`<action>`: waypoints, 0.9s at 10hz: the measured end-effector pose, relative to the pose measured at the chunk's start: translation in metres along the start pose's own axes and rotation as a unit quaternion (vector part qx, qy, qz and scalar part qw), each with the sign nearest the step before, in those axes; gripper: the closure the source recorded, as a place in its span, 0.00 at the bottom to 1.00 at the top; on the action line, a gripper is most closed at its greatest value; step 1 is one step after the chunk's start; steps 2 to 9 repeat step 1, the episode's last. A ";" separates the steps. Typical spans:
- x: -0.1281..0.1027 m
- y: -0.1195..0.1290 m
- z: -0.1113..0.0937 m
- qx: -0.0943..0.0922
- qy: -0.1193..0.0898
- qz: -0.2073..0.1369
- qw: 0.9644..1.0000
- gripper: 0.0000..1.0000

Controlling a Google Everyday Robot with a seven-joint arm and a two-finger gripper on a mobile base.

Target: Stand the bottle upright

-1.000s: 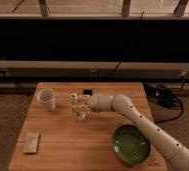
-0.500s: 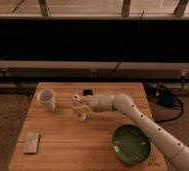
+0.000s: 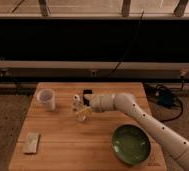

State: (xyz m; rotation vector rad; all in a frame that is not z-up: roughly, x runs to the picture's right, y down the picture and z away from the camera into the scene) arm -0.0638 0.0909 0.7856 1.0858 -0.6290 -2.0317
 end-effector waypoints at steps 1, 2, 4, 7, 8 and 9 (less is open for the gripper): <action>0.000 0.002 -0.001 0.000 0.013 -0.003 1.000 0.35; 0.000 0.002 -0.001 0.000 0.013 -0.003 1.000 0.35; 0.000 0.002 -0.001 0.000 0.013 -0.003 1.000 0.35; 0.000 0.002 -0.001 0.000 0.013 -0.003 1.000 0.35; 0.000 0.002 -0.001 0.000 0.013 -0.003 1.000 0.35; 0.000 0.002 -0.001 0.000 0.013 -0.003 1.000 0.35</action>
